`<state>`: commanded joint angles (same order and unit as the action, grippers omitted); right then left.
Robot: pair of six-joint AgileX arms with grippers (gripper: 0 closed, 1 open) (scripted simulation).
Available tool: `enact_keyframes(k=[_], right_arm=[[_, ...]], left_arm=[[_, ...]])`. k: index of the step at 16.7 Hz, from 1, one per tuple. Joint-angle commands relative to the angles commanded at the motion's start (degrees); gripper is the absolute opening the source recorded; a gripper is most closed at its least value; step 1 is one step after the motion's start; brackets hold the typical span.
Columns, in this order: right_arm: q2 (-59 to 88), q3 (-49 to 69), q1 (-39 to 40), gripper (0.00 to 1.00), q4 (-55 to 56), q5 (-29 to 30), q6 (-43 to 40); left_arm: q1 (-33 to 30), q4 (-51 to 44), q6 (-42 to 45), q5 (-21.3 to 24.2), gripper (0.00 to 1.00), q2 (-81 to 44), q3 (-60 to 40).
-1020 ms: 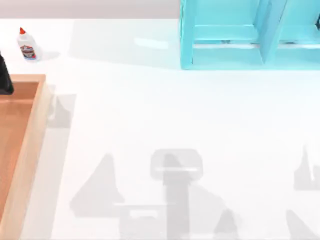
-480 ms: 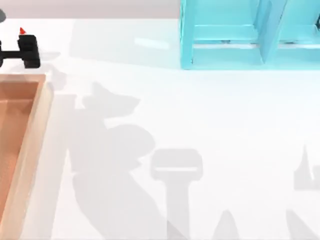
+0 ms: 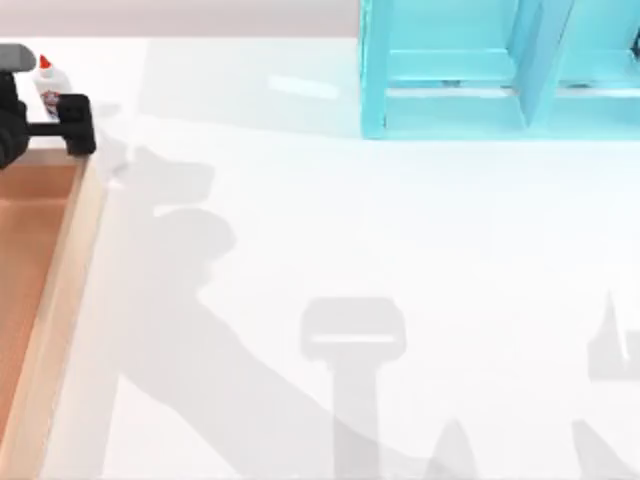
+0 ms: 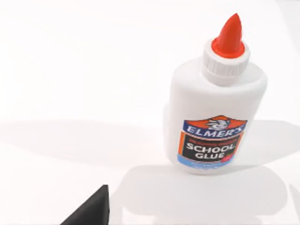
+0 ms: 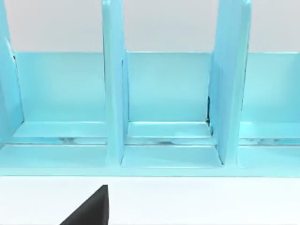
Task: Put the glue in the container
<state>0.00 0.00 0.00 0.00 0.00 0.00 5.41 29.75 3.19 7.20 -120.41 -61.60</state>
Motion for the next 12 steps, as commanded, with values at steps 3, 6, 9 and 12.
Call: enact_keyframes(k=[3, 6, 9, 12], right_arm=[[0.00, 0.00, 0.00, 1.00, 0.00, 0.00, 0.00], [0.00, 0.00, 0.00, 1.00, 0.00, 0.00, 0.00], [0.00, 0.00, 0.00, 1.00, 0.00, 0.00, 0.00], [0.00, 0.00, 0.00, 1.00, 0.00, 0.00, 0.00]], left_arm=[[-0.31, -0.07, 0.07, -0.10, 1.00, 0.31, 0.18], [-0.52, -1.33, -0.28, -0.42, 1.00, -0.47, -1.62], [-0.72, -2.81, -0.39, -0.58, 1.00, -2.48, -5.36], [-0.51, -4.24, -0.35, -0.37, 1.00, -7.22, -11.48]])
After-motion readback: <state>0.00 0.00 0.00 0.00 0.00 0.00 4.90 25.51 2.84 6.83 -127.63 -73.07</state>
